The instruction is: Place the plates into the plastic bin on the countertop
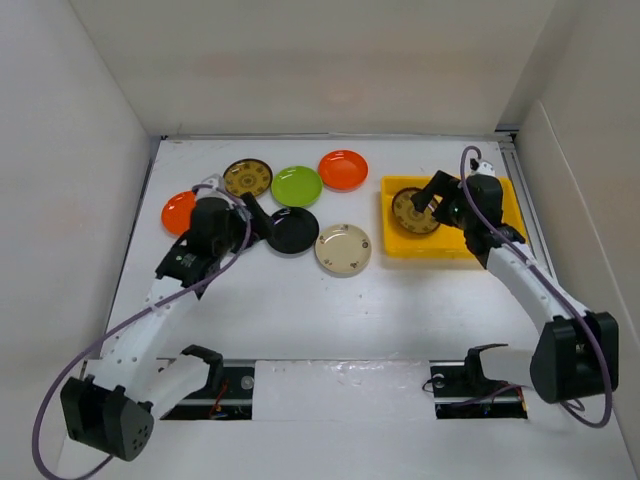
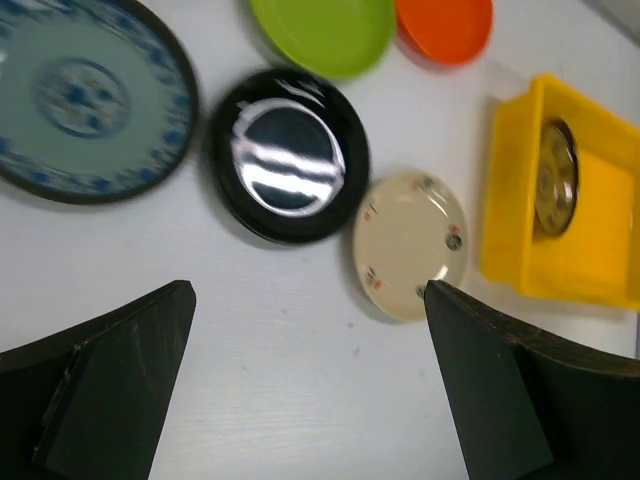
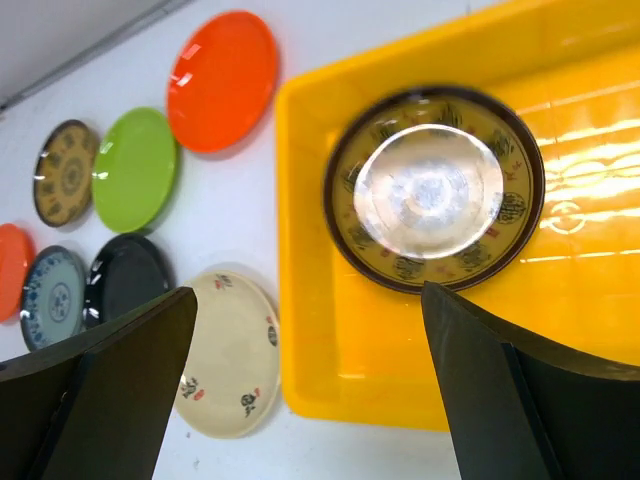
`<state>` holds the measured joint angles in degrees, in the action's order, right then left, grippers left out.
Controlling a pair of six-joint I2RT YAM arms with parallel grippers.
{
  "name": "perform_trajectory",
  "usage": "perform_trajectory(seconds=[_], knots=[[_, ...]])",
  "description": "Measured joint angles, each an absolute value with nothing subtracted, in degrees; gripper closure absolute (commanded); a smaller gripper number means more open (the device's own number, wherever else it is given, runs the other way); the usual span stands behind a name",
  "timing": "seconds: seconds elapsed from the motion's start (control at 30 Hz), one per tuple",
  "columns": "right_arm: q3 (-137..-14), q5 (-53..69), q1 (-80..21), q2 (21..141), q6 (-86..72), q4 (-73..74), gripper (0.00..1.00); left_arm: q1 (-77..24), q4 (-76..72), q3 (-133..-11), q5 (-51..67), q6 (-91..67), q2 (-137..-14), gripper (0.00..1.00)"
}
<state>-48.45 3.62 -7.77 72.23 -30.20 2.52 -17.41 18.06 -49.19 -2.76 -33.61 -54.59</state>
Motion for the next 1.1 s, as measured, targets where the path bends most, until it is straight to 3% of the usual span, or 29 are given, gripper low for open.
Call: perform_trajectory(seconds=[0.23,0.5,0.6,0.77,0.9,1.0,1.03,1.07,1.1], knots=[[-50.24,1.78,-12.62,62.28,-28.71,6.94,0.0,-43.62,7.92,-46.5,-4.47,-44.27,-70.54,0.0],[-50.28,6.31,-13.45,54.26,-27.83,9.32,0.0,-44.88,-1.78,-42.5,-9.45,-55.57,-79.79,0.0],[-50.28,7.6,-13.56,51.33,-27.79,9.96,0.0,-44.88,-4.99,-41.6,-11.07,-58.7,-82.06,0.06],[-50.28,9.63,-13.58,48.93,-27.81,9.96,0.0,-44.88,-8.08,-41.71,-12.82,-62.33,-87.92,0.27],[-50.28,10.22,-13.58,48.66,-27.81,10.39,0.0,-44.88,-9.37,-43.2,-14.37,-64.75,-90.94,0.28],[-50.28,10.41,-13.58,48.18,-27.81,10.94,0.0,-44.88,-10.09,-43.4,-15.64,-66.59,-92.01,0.37],[-50.28,10.55,-13.58,47.94,-27.81,11.09,0.0,-44.88,-10.11,-43.4,-16.01,-67.05,-92.2,0.42],[-50.28,10.63,-13.56,47.7,-27.81,11.11,0.0,-44.88,-10.17,-43.4,-16.23,-67.44,-92.42,0.56],[-50.28,10.76,-13.56,47.55,-27.81,11.11,0.0,-44.88,-10.26,-43.4,-16.56,-68.05,-92.75,0.62]])
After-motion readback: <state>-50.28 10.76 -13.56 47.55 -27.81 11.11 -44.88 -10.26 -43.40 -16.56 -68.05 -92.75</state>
